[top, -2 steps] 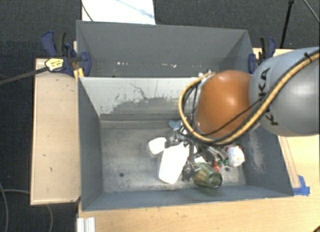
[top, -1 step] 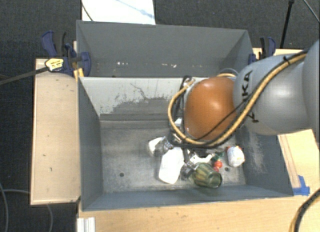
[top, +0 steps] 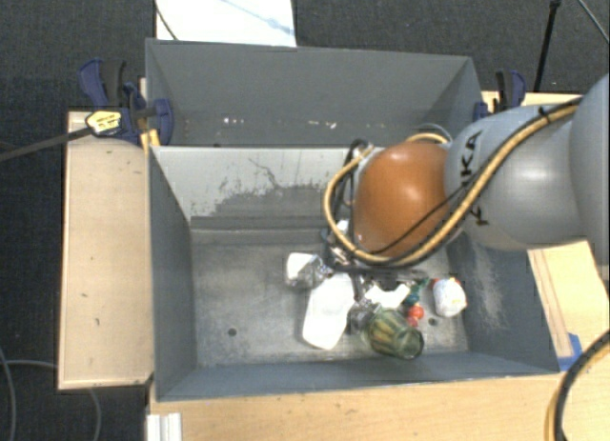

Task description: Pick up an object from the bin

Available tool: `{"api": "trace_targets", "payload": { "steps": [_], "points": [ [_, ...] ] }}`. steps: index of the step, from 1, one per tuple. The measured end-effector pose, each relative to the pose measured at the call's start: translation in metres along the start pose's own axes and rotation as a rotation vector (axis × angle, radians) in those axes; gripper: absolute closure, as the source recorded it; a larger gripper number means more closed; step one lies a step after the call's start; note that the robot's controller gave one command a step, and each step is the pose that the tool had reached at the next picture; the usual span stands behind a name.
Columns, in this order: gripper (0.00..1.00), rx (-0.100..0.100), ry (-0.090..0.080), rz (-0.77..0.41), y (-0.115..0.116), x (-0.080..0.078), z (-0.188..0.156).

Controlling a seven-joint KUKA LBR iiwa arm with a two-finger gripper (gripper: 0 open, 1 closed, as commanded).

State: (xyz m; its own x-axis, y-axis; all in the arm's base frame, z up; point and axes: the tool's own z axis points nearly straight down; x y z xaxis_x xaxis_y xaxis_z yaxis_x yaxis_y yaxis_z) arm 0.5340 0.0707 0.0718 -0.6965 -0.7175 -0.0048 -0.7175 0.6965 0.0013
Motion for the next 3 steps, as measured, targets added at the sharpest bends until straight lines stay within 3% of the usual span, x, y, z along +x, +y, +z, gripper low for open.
{"api": "trace_targets", "payload": {
  "steps": [1,2,3],
  "points": [
    [0.00,0.005,-0.005,-0.050,0.0036,0.0029,-0.0012],
    [1.00,0.001,0.000,0.000,0.0004,-0.0018,-0.0020],
    [1.00,0.001,0.000,0.001,0.0004,-0.0018,-0.0020]
  ]
}}
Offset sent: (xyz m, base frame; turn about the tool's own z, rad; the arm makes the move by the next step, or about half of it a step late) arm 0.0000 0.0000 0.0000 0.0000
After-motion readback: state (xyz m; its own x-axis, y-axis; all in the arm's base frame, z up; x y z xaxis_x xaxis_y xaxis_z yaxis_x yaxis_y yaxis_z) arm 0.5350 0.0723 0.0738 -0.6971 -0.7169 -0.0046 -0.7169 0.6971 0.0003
